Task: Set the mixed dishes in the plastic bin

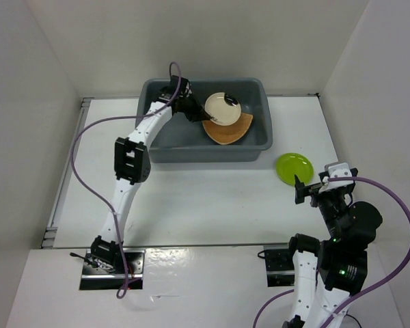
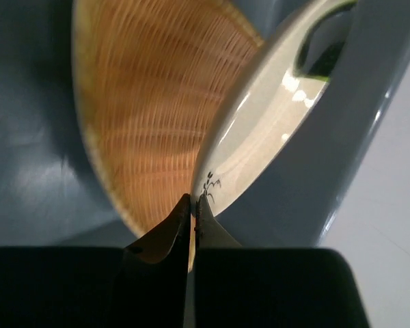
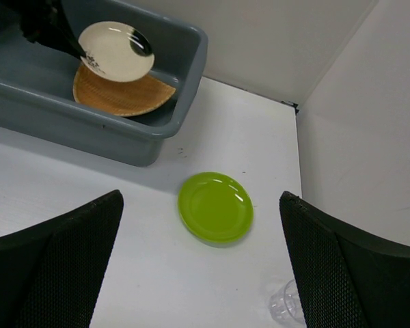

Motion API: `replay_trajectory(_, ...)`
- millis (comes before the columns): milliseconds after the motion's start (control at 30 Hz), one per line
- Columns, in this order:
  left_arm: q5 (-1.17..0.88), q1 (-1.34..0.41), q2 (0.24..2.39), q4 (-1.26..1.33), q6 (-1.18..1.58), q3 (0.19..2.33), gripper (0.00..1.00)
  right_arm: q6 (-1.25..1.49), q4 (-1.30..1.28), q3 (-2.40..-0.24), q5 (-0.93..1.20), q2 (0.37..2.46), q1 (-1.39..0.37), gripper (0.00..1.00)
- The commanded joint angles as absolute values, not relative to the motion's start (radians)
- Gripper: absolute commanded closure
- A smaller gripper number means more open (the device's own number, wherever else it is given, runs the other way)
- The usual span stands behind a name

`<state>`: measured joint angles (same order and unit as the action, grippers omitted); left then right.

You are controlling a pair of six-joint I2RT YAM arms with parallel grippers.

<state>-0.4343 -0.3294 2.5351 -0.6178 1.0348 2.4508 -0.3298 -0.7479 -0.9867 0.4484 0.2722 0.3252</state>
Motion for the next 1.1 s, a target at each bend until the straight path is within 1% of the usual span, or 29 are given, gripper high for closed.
replay_trajectory(0, -0.465, -0.359, 2.722, -0.855, 0.983, 2.808, 1.0, -0.316, -0.698, -0.98, 0.443, 0.255, 0.333, 0.01)
replay_trajectory(67, -0.474, -0.37, 2.869, -0.973, 1.002, 3.102, 1.0, -0.316, -0.698, -0.98, 0.443, 0.246, 0.333, 0.01)
replay_trajectory(100, -0.518, -0.37, 2.85, -0.936, 1.024, 3.008, 1.0, -0.316, -0.698, -0.98, 0.443, 0.245, 0.333, 0.01)
replay_trajectory(133, -0.522, -0.37, 2.85, -0.936, 1.025, 3.016, 1.0, -0.316, -0.698, -0.98, 0.452, 0.235, 0.333, 0.01)
replay_trajectory(167, -0.493, -0.37, 2.887, -1.012, 1.025, 3.089, 1.0, -0.316, -0.698, -0.98, 0.453, 0.235, 0.333, 0.01)
replay_trajectory(200, -0.492, -0.37, 2.888, -0.997, 1.016, 3.114, 1.0, -0.316, -0.698, -0.98, 0.453, 0.226, 0.333, 0.01)
replay_trajectory(233, -0.492, -0.379, 2.888, -0.997, 1.005, 3.088, 1.0, -0.316, -0.698, -0.98, 0.453, 0.225, 0.333, 0.01)
replay_trajectory(267, -0.477, -0.379, 2.92, -1.02, 1.005, 3.14, 1.0, -0.325, -0.698, -0.98, 0.453, 0.225, 0.333, 0.01)
replay_trajectory(300, -0.486, -0.388, 2.921, -1.02, 1.005, 3.105, 1.0, -0.325, -0.698, -0.98, 0.453, 0.225, 0.333, 0.01)
replay_trajectory(367, -0.486, -0.388, 2.939, -1.052, 1.005, 3.137, 1.0, -0.325, -0.698, -0.98, 0.453, 0.225, 0.333, 0.01)
replay_trajectory(400, -0.486, -0.388, 2.95, -1.064, 1.005, 3.137, 0.98, -0.325, -0.698, -0.98, 0.453, 0.225, 0.333, 0.01)
replay_trajectory(433, -0.486, -0.388, 2.95, -1.065, 1.005, 3.137, 0.86, -0.325, -0.698, -0.971, 0.453, 0.225, 0.333, 0.01)
replay_trajectory(467, -0.471, -0.388, 2.941, -1.078, 1.005, 3.137, 0.78, -0.325, -0.698, -0.971, 0.453, 0.235, 0.333, 0.01)
replay_trajectory(533, -0.462, -0.379, 2.93, -1.088, 1.005, 3.137, 0.66, -0.325, -0.698, -0.971, 0.453, 0.235, 0.333, 0.01)
replay_trajectory(567, -0.462, -0.379, 2.915, -1.075, 1.005, 3.137, 0.56, -0.325, -0.698, -0.971, 0.453, 0.235, 0.333, 0.01)
replay_trajectory(700, -0.453, -0.368, 2.858, -1.049, 1.015, 3.137, 0.4, -0.325, -0.698, -0.971, 0.453, 0.244, 0.333, 0.01)
replay_trajectory(767, -0.436, -0.359, 2.797, -1.049, 1.015, 3.137, 0.38, -0.316, -0.689, -0.971, 0.434, 0.267, 0.333, 0.01)
replay_trajectory(833, -0.373, -0.359, 2.734, -1.049, 0.996, 3.137, 0.37, -0.307, -0.689, -0.971, 0.42, 0.287, 0.333, 0.01)
replay_trajectory(867, -0.3, -0.359, 2.652, -1.066, 0.961, 3.137, 0.36, -0.298, -0.689, -0.971, 0.408, 0.319, 0.333, 0.01)
replay_trajectory(900, -0.249, -0.373, 2.604, -1.096, 0.936, 3.137, 0.32, -0.298, -0.68, -0.971, 0.408, 0.34, 0.333, 0.01)
replay_trajectory(933, -0.191, -0.385, 2.504, -1.12, 0.905, 3.137, 0.26, -0.284, -0.68, -0.971, 0.378, 0.366, 0.333, 0.01)
replay_trajectory(967, -0.125, -0.415, 2.455, -1.149, 0.838, 3.137, 0.24, -0.272, -0.68, -0.971, 0.364, 0.429, 0.333, 0.01)
replay_trajectory(1000, 0.025, -0.437, 2.407, -1.225, 0.809, 3.137, 0.2, -0.262, -0.68, -0.971, 0.345, 0.461, 0.333, 0.01)
replay_trajectory(1033, 0.096, -0.46, 2.326, -1.265, 0.786, 3.137, 0.16, -0.262, -0.68, -0.971, 0.336, 0.491, 0.333, 0.01)
replay_trajectory(1067, 0.154, -0.481, 2.294, -1.302, 0.746, 3.137, 0.04, -0.262, -0.68, -0.985, 0.327, 0.524, 0.333, 0.01)
